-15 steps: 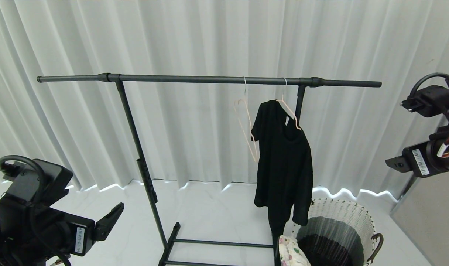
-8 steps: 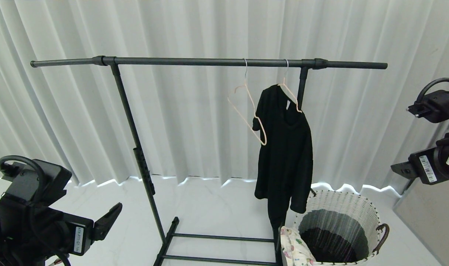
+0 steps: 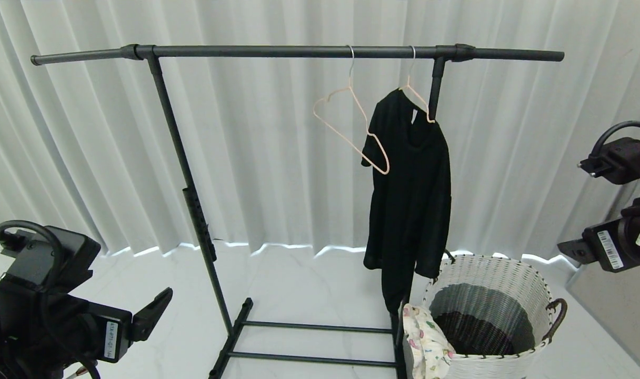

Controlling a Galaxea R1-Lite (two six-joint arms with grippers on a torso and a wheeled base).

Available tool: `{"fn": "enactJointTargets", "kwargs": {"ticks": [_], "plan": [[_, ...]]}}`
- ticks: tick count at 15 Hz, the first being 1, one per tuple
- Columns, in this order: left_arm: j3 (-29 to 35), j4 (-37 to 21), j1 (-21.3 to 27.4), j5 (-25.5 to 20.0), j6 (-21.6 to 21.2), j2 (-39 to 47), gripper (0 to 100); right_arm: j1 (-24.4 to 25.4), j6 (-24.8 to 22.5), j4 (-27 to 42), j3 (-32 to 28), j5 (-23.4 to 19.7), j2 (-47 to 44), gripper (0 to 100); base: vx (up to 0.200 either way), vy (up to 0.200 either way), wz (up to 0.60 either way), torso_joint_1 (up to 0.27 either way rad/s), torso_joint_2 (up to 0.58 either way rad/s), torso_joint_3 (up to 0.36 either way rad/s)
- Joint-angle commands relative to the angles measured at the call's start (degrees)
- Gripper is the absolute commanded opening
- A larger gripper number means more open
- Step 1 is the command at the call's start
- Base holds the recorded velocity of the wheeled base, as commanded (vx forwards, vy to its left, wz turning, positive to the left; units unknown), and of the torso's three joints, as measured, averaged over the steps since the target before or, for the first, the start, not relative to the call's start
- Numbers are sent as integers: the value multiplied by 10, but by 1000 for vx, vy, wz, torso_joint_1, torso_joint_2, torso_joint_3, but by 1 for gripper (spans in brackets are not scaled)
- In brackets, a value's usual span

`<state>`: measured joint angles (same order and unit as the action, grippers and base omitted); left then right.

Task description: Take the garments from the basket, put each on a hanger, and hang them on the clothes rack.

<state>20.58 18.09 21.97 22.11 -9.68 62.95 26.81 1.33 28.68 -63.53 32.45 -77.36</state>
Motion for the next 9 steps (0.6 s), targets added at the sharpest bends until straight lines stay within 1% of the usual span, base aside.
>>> {"fn": "enactJointTargets", "kwargs": {"ticks": [1, 6, 8, 9], "plan": [[0, 0, 0, 0, 0, 1, 100, 1, 0, -11, 20, 0, 10, 100, 0, 0, 0, -173, 471, 295], [-1, 0, 0, 0, -1, 2, 100, 1, -19, -55, 55, 0, 12, 100, 0, 0, 0, -151, 456, 304], [-1, 0, 0, 0, -1, 2, 100, 1, -20, -70, 67, 0, 12, 100, 0, 0, 0, -122, 452, 332], [-1, 0, 0, 0, -1, 3, 100, 1, -20, -73, 70, 0, 11, 100, 0, 0, 0, -76, 286, 207]]}}
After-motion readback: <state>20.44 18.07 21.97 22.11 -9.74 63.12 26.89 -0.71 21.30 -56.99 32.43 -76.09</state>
